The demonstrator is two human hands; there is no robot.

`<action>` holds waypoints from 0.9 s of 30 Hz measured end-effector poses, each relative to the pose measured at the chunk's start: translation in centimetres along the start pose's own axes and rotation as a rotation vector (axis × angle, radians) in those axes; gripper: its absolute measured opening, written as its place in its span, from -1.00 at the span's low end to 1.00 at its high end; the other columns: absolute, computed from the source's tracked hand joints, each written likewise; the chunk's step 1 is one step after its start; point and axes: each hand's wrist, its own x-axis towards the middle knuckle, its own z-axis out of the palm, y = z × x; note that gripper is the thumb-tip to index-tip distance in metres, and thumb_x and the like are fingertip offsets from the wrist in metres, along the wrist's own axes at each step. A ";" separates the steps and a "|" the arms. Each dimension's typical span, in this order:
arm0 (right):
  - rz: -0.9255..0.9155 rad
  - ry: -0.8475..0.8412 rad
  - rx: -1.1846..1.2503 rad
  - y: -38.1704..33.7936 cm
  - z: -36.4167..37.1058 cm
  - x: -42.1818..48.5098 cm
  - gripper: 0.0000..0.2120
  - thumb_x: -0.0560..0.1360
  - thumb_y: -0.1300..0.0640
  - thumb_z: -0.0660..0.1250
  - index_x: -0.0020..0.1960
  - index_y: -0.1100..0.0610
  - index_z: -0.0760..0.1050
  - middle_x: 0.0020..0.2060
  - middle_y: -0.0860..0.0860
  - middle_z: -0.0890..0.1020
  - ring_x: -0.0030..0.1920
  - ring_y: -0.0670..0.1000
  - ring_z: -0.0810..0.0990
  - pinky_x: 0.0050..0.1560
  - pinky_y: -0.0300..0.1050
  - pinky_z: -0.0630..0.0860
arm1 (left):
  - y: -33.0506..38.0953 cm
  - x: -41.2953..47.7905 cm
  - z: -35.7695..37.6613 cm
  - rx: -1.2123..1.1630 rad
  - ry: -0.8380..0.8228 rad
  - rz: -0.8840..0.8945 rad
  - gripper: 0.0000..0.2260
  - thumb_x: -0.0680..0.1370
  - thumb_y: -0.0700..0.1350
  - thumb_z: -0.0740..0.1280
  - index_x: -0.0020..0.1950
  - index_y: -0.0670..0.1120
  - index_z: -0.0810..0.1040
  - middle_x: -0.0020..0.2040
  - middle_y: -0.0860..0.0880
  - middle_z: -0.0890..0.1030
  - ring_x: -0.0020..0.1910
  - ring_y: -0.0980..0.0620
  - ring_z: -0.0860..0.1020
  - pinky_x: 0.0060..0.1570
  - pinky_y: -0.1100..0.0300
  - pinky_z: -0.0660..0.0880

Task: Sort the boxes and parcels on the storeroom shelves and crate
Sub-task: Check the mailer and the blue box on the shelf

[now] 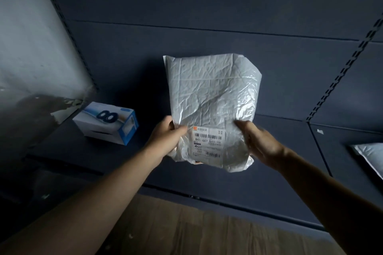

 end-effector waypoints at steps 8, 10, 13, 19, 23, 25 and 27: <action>-0.143 -0.031 0.008 -0.9 1.0 -0.4 -0.57 0.49 -0.10 0.37 0.15 0.24 0.59 0.06 0.31 0.64 0.09 0.34 0.62 0.13 0.29 0.55 | 1.5 -0.1 1.5 0.235 0.269 0.253 -0.72 0.47 -0.12 0.46 0.07 -0.06 0.42 0.02 -0.03 0.52 -0.10 0.09 0.50 -0.16 0.37 0.40; -0.200 0.010 -0.014 -1.4 2.0 -0.4 -0.53 0.51 -0.10 0.37 0.20 0.27 0.55 0.10 0.30 0.63 0.11 0.28 0.63 0.14 0.22 0.57 | 2.6 -0.5 2.6 0.212 0.133 0.221 -0.77 0.52 0.00 0.39 0.10 -0.05 0.48 0.01 -0.01 0.57 -0.08 0.09 0.55 -0.13 0.31 0.45; -0.229 0.081 -0.110 -1.4 2.8 0.1 -0.48 0.51 -0.17 0.35 0.20 0.25 0.46 0.07 0.16 0.61 0.00 0.07 0.64 0.04 -0.01 0.58 | 4.1 -1.5 3.5 0.128 0.055 0.140 -0.64 0.49 0.21 0.33 0.15 0.01 0.49 0.06 0.03 0.59 0.01 0.05 0.58 -0.08 0.22 0.47; -0.167 -0.007 -0.167 -1.9 3.0 0.1 -0.80 0.62 0.14 0.21 0.10 -0.07 0.57 -0.02 0.03 0.61 -0.07 0.02 0.58 -0.05 -0.08 0.54 | 5.5 -3.1 2.0 -0.239 -0.240 0.044 -0.90 0.52 0.11 0.38 -0.07 0.16 0.68 0.02 0.04 0.70 0.02 0.08 0.66 0.13 0.03 0.58; -0.290 0.008 -0.289 -1.0 3.2 -0.1 -0.68 0.55 0.31 0.25 0.11 -0.06 0.59 -0.05 -0.05 0.63 -0.01 -0.11 0.57 0.11 -0.19 0.50 | 4.9 -2.4 0.9 -0.254 -0.268 -0.034 -0.80 0.43 0.06 0.49 0.01 0.05 0.68 0.00 0.01 0.71 0.02 0.02 0.67 0.18 -0.01 0.55; -0.352 0.013 -0.304 -1.2 3.7 -0.5 -0.69 0.59 0.39 0.21 0.13 0.03 0.55 0.05 -0.08 0.62 0.04 -0.27 0.56 0.13 -0.39 0.43 | 4.2 -1.9 0.5 -0.209 -0.274 -0.099 -0.60 0.36 0.18 0.52 0.12 0.05 0.63 0.00 0.05 0.71 0.04 0.02 0.66 0.15 -0.03 0.56; -0.374 -0.019 -0.335 -1.2 4.1 -0.5 -0.68 0.59 0.44 0.16 0.13 0.08 0.50 0.04 -0.11 0.59 0.03 -0.38 0.54 0.11 -0.46 0.40 | 3.4 -1.5 0.5 -0.220 -0.321 -0.151 -0.54 0.33 0.24 0.51 0.14 0.06 0.63 0.02 0.06 0.70 0.05 0.03 0.66 0.10 0.00 0.58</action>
